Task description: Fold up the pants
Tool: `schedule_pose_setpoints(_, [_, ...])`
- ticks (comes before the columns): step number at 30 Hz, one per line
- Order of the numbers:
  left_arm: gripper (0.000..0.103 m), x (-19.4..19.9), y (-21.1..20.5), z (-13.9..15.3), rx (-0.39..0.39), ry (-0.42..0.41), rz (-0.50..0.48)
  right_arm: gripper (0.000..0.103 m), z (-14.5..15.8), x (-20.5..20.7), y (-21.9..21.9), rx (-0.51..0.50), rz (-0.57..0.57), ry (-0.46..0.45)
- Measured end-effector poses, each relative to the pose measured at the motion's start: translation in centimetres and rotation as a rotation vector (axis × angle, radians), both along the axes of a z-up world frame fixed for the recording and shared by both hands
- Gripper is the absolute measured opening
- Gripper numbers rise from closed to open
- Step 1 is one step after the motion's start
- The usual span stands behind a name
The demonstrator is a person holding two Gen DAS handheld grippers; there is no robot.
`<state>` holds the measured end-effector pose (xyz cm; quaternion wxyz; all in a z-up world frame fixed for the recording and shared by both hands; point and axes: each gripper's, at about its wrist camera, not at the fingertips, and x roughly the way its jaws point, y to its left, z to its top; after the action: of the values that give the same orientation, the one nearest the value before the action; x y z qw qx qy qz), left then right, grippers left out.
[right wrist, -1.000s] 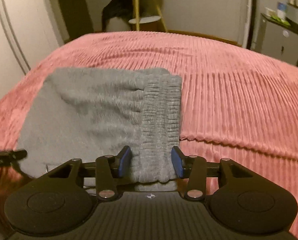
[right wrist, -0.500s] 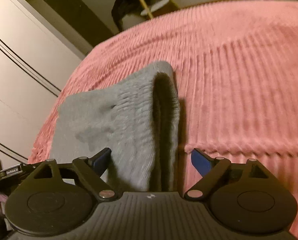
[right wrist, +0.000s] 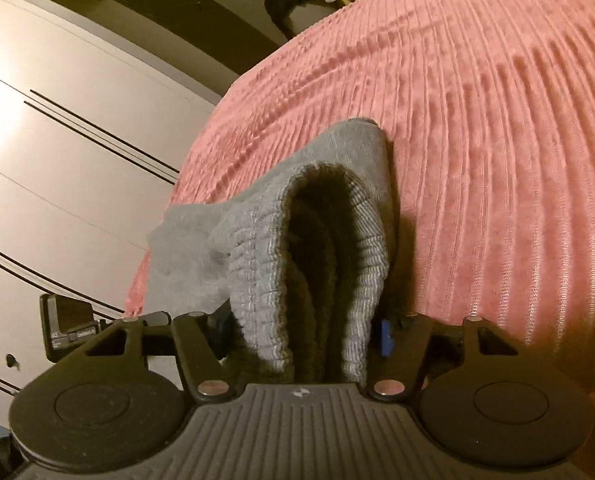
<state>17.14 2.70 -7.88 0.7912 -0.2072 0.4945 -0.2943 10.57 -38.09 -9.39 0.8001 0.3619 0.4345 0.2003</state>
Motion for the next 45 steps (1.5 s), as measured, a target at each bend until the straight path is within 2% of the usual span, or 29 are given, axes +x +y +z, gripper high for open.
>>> schedule_pose_setpoints(3, [0.078,0.5,0.8,-0.8,-0.059,0.029,0.030,0.073,0.1,0.6,0.8,-0.018,0.017,0.002])
schedule_pose_setpoints(5, [0.073,0.4,0.4,-0.5,-0.030,0.024,0.054,0.071,0.6,0.7,2.0,-0.079,0.004,-0.004])
schedule_pose_setpoints(7, [0.052,-0.2,-0.7,0.7,0.060,-0.035,0.051,0.059,1.6,0.2,3.2,-0.167,-0.009,-0.021])
schedule_pose_setpoints(10, [0.034,-1.2,-1.7,2.4,0.120,-0.093,0.059,0.053,3.8,-0.5,4.6,-0.224,-0.006,-0.079])
schedule_pose_setpoints(13, [0.027,-1.4,-1.5,3.8,0.100,-0.097,0.071,0.050,6.4,-0.7,5.5,-0.224,0.003,-0.143])
schedule_pose_setpoints(19, [0.026,-1.3,-0.9,8.2,0.057,-0.208,0.104,0.049,11.3,0.7,8.2,-0.253,0.043,-0.268])
schedule_pose_setpoints(21, [0.027,-0.5,-0.1,9.1,0.050,-0.214,0.167,0.050,12.3,1.7,8.5,-0.262,0.014,-0.302])
schedule_pose_setpoints(22, [0.032,-0.2,0.6,9.3,0.044,-0.204,0.216,0.053,12.6,2.2,8.2,-0.260,-0.030,-0.294])
schedule_pose_setpoints(23, [0.036,0.2,1.2,9.3,0.057,-0.199,0.276,0.064,12.6,2.9,7.9,-0.261,-0.088,-0.267])
schedule_pose_setpoints(24, [0.040,0.4,1.8,9.3,0.109,-0.198,0.343,0.068,12.4,3.4,7.3,-0.271,-0.153,-0.238])
schedule_pose_setpoints(25, [0.040,0.4,2.0,9.2,0.159,-0.197,0.368,0.077,12.2,3.5,6.8,-0.295,-0.202,-0.222])
schedule_pose_setpoints(27, [0.041,-0.3,2.2,8.7,0.242,-0.199,0.355,0.077,11.5,2.4,6.2,-0.349,-0.293,-0.212])
schedule_pose_setpoints(28, [0.043,-0.9,2.1,8.4,0.268,-0.204,0.340,0.077,11.0,1.6,5.9,-0.343,-0.310,-0.192])
schedule_pose_setpoints(32, [0.053,-5.6,1.4,6.1,0.378,-0.253,0.342,0.077,7.2,-3.3,5.3,-0.156,-0.383,-0.091])
schedule_pose_setpoints(34, [0.055,-7.9,1.3,4.8,0.391,-0.261,0.352,0.077,5.0,-5.0,5.3,-0.093,-0.425,-0.043])
schedule_pose_setpoints(36, [0.056,-10.2,1.5,3.4,0.368,-0.265,0.375,0.077,3.3,-5.6,5.6,-0.007,-0.456,0.002])
schedule_pose_setpoints(38, [0.056,-11.7,1.0,3.0,0.396,-0.257,0.340,0.077,2.5,-5.3,6.2,0.058,-0.469,0.024])
schedule_pose_setpoints(41, [0.058,-11.9,-0.3,3.4,0.453,-0.303,0.275,0.077,3.1,-5.1,6.7,0.054,-0.498,0.011])
schedule_pose_setpoints(43, [0.059,-11.6,-0.3,3.3,0.461,-0.305,0.296,0.077,3.1,-4.3,7.4,0.061,-0.516,0.002])
schedule_pose_setpoints(45, [0.058,-11.1,0.4,2.8,0.435,-0.269,0.346,0.074,3.0,-4.1,8.1,0.064,-0.516,0.000])
